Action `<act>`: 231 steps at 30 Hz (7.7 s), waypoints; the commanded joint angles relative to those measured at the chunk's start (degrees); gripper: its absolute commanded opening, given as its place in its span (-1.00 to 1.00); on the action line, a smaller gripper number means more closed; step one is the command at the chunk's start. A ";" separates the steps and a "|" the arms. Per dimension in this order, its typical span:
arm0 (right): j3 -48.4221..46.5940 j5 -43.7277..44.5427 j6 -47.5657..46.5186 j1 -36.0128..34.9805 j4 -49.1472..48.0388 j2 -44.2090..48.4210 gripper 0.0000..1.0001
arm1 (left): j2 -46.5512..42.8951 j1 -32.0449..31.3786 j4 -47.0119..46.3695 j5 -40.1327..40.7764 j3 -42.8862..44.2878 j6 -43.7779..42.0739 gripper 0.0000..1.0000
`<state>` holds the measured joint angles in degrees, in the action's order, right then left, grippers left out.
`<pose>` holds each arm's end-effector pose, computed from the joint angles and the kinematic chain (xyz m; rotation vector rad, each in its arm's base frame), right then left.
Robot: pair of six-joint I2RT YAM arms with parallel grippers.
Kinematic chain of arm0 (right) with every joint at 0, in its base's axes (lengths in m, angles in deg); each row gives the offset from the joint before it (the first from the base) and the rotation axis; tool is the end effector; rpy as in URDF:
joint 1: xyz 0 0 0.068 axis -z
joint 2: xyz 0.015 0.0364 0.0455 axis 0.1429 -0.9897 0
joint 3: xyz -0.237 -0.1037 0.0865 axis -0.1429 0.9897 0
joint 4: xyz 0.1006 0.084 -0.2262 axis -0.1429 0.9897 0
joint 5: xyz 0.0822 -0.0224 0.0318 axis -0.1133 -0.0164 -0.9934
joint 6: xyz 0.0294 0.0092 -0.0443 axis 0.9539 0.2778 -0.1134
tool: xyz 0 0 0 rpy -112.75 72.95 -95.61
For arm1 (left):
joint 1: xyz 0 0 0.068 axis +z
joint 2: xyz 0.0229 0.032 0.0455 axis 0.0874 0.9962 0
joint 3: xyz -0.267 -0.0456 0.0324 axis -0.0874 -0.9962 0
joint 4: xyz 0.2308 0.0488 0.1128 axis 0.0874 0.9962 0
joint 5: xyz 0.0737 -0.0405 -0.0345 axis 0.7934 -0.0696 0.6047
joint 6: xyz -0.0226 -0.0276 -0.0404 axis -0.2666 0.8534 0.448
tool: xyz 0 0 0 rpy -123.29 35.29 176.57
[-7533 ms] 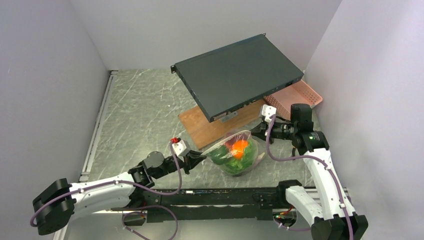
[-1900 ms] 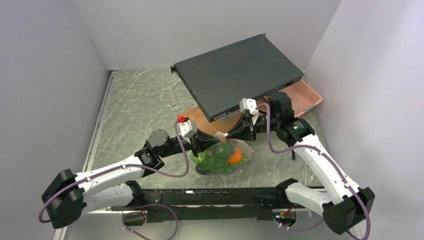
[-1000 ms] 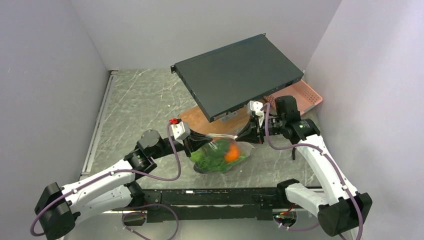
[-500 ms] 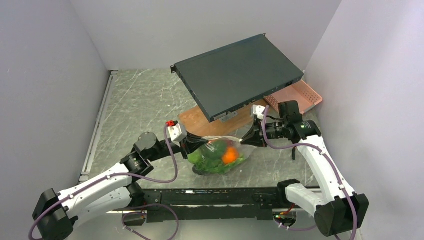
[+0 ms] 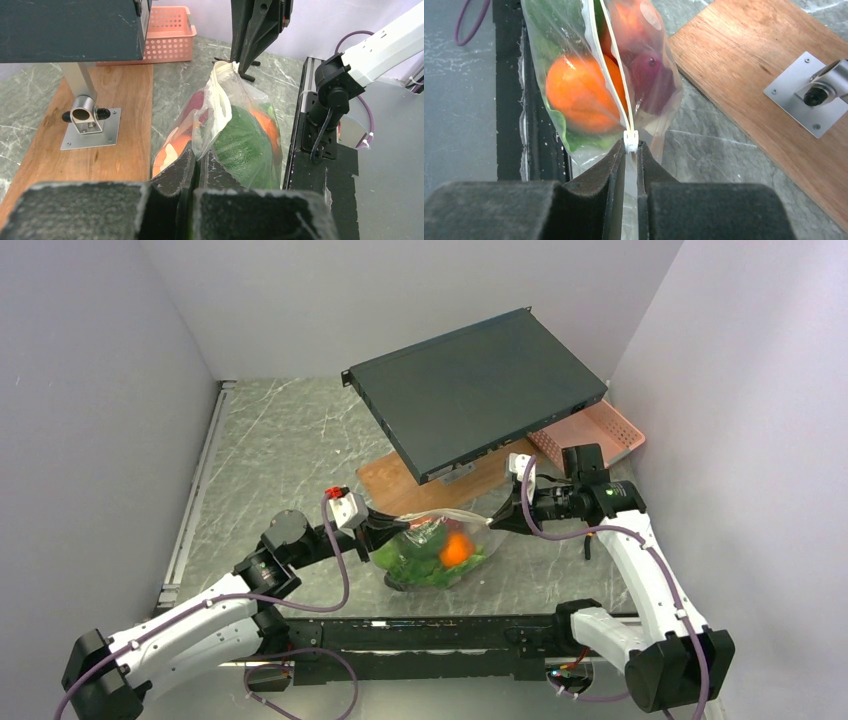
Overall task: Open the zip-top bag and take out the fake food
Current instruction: Unzip the zipper food storage bag at the center of the board, then open the zipper of the food storage bag at the center of the board, then pick up the fake fruit from the zipper food storage bag.
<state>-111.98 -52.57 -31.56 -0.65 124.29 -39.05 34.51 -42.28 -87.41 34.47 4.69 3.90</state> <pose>0.1716 0.0581 0.3005 -1.3209 1.6854 0.9558 0.1134 -0.1419 0.2832 0.8402 1.3391 -1.0181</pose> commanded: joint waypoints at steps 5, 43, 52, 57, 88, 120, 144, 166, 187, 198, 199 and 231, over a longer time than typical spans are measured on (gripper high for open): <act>-0.25 5.46 -6.63 3.49 3.76 -0.31 -0.97 | -2.54 1.24 -2.35 1.79 -0.30 -2.15 -1.00; -7.84 -13.36 -4.00 2.51 7.03 0.25 0.23 | 5.94 1.63 1.07 -11.94 8.32 -2.55 -1.00; -3.10 -9.06 11.81 -7.14 -8.51 1.94 -0.27 | 11.67 1.60 1.11 -16.09 13.08 -1.53 -1.00; -1.09 -7.32 13.17 -8.72 -8.79 2.23 -0.27 | 13.76 1.63 -0.87 -17.33 13.54 0.08 -1.00; 6.39 -9.06 56.58 -9.42 -34.04 10.27 -1.00 | 5.07 1.63 5.48 -5.43 13.55 11.04 0.71; 14.38 15.49 97.22 -9.91 -60.59 7.59 -1.00 | 26.72 -12.32 34.27 21.12 37.32 25.79 0.67; 18.79 7.70 101.97 -13.67 -72.97 8.38 -1.00 | 31.92 -17.99 25.91 28.38 33.80 23.03 0.13; 14.93 -0.48 73.94 -11.23 -53.12 14.73 0.06 | 28.58 -17.93 32.37 23.69 33.76 10.76 -1.00; 7.82 -1.31 25.44 1.30 -22.39 10.17 0.51 | 25.35 -13.18 42.76 10.74 38.95 -6.51 -1.00; 15.68 5.35 36.74 1.31 -33.85 8.41 0.61 | 27.43 -12.57 40.82 6.55 39.82 -9.49 -1.00; 16.79 5.43 38.39 1.30 -35.30 8.34 0.59 | 27.54 -12.48 40.54 6.15 39.62 -9.53 -1.00; 24.17 3.62 70.55 -3.58 -63.42 10.08 0.59 | 34.17 -11.52 30.99 -0.98 38.18 0.30 -0.61</act>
<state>-89.25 -49.09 35.80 -3.47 65.23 -30.53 68.34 -54.01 -51.74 34.08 40.99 0.77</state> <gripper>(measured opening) 0.785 0.107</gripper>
